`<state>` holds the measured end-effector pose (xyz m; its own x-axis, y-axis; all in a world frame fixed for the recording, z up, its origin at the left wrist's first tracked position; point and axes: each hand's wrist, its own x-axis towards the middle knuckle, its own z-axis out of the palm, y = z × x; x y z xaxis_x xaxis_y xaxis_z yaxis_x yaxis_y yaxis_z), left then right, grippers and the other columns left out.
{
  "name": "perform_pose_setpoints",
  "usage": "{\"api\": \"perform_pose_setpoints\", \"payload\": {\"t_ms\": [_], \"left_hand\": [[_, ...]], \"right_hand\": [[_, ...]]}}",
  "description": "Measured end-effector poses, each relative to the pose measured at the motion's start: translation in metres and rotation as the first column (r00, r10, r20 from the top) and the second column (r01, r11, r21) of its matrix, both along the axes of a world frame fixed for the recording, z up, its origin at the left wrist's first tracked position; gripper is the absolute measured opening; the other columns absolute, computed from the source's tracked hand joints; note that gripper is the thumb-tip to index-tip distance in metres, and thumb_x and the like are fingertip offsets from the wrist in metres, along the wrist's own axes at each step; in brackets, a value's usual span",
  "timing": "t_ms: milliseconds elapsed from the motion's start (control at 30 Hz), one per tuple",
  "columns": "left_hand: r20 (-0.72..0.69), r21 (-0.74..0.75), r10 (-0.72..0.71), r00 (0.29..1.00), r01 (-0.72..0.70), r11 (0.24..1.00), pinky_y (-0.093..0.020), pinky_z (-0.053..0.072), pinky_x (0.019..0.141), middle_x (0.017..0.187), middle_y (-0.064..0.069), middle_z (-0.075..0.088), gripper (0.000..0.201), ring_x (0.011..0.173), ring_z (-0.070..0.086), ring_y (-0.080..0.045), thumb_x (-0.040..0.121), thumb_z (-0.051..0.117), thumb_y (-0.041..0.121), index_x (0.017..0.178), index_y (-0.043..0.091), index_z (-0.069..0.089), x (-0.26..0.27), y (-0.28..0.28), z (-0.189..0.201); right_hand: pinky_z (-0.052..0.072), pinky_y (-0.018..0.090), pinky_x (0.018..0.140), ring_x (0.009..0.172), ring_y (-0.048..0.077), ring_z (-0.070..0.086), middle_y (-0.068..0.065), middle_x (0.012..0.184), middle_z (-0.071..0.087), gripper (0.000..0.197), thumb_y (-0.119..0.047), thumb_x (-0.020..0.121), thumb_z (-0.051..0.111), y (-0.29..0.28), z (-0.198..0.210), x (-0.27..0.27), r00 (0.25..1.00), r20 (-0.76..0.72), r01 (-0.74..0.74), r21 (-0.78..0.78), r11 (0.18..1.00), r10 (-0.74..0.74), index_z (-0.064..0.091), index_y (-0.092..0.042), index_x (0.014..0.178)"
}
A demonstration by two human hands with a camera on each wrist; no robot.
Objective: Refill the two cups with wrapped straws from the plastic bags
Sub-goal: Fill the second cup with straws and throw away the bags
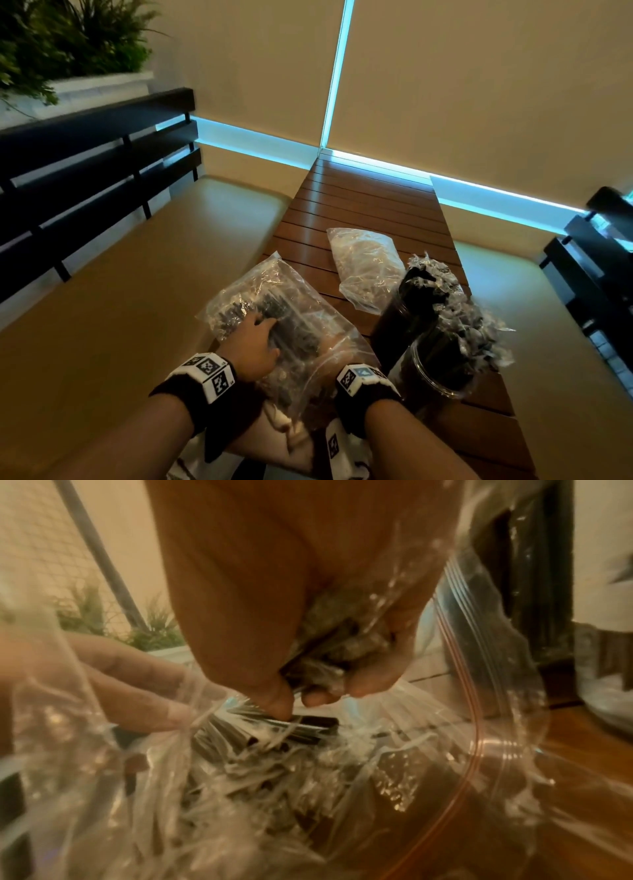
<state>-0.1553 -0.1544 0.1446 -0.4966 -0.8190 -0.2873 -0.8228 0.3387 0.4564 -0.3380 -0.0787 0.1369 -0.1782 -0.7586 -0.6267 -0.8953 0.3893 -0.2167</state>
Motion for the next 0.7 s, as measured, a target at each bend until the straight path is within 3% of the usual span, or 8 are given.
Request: {"api": "perform_pose_setpoints", "payload": {"t_ms": [133,233,367,433,500,567,633,700], "left_hand": [[0.045,-0.011,-0.016,0.999,0.016,1.000,-0.039,0.035,0.112,0.162,-0.008,0.006,0.081,0.141,0.036,-0.028,0.092,0.056,0.050,0.157,0.028,0.014,-0.002,0.009,0.000],[0.101,-0.018,-0.033,0.994,0.035,0.999,-0.042,0.034,0.113,0.164,-0.010,0.000,0.086,0.143,0.034,-0.031,0.091,0.052,0.060,0.158,0.030,0.007,-0.002,0.010,-0.002],[0.124,0.014,-0.022,0.992,0.020,1.000,-0.041,0.034,0.114,0.164,-0.015,-0.001,0.087,0.143,0.035,-0.034,0.091,0.050,0.063,0.158,0.028,0.007,-0.011,0.008,-0.002],[0.133,0.023,-0.033,0.991,0.030,0.999,-0.040,0.035,0.113,0.163,-0.016,0.002,0.086,0.141,0.038,-0.034,0.091,0.051,0.061,0.158,0.028,0.009,-0.018,0.010,0.001],[0.150,0.026,-0.058,0.987,0.055,0.998,-0.039,0.035,0.113,0.163,-0.015,0.002,0.086,0.140,0.040,-0.032,0.091,0.053,0.059,0.158,0.027,0.009,-0.023,0.014,0.001],[0.176,0.026,-0.079,0.981,0.076,0.997,-0.039,0.034,0.113,0.163,-0.015,0.001,0.086,0.139,0.041,-0.031,0.092,0.053,0.059,0.158,0.027,0.009,-0.024,0.017,0.000],[0.195,0.013,-0.084,0.977,0.083,0.996,-0.039,0.034,0.114,0.163,-0.016,0.002,0.086,0.141,0.039,-0.032,0.092,0.052,0.059,0.158,0.027,0.009,-0.024,0.017,-0.002],[0.215,0.016,-0.085,0.973,0.084,0.996,-0.039,0.035,0.114,0.163,-0.016,0.004,0.085,0.142,0.038,-0.032,0.093,0.050,0.059,0.159,0.026,0.009,-0.023,0.015,-0.003]], "right_hand": [[0.040,0.043,0.110,0.134,0.031,0.044,0.006,0.150,0.040,0.068,-0.047,0.089,0.064,0.003,-0.003,0.004,0.998,0.002,0.055,-0.009,0.998,-0.055,0.039,-0.023,0.147],[0.048,0.042,0.101,0.124,0.030,0.052,0.005,0.143,0.049,0.064,-0.058,0.077,0.069,0.004,0.004,-0.002,0.989,-0.050,0.134,-0.092,0.987,-0.139,0.048,-0.033,0.132],[0.046,0.029,0.095,0.122,0.024,0.054,0.006,0.138,0.054,0.065,-0.039,0.080,0.074,0.015,-0.003,-0.007,0.931,0.156,0.350,-0.120,0.929,-0.331,0.053,-0.012,0.135],[0.044,0.029,0.094,0.117,0.023,0.054,0.002,0.139,0.054,0.065,-0.055,0.080,0.066,0.017,-0.034,-0.010,0.970,0.108,0.230,-0.118,0.966,-0.218,0.054,-0.022,0.135],[0.045,0.040,0.100,0.120,0.027,0.054,-0.001,0.141,0.052,0.074,-0.077,0.071,0.052,0.009,-0.072,-0.019,0.981,0.080,0.181,-0.081,0.980,-0.175,0.047,-0.037,0.133],[0.048,0.045,0.100,0.119,0.030,0.054,0.000,0.137,0.054,0.064,-0.066,0.071,0.056,0.013,-0.060,-0.020,0.981,0.110,0.169,-0.096,0.981,-0.158,0.053,-0.034,0.126],[0.046,0.043,0.104,0.124,0.030,0.052,0.003,0.138,0.052,0.064,-0.051,0.073,0.068,0.031,0.009,0.005,0.990,0.111,0.102,-0.120,0.988,-0.089,0.056,-0.025,0.130],[0.046,0.042,0.104,0.123,0.029,0.052,0.008,0.135,0.054,0.058,-0.045,0.081,0.068,0.026,0.009,0.006,0.990,0.069,0.135,-0.154,0.979,-0.125,0.057,-0.016,0.130]]}}
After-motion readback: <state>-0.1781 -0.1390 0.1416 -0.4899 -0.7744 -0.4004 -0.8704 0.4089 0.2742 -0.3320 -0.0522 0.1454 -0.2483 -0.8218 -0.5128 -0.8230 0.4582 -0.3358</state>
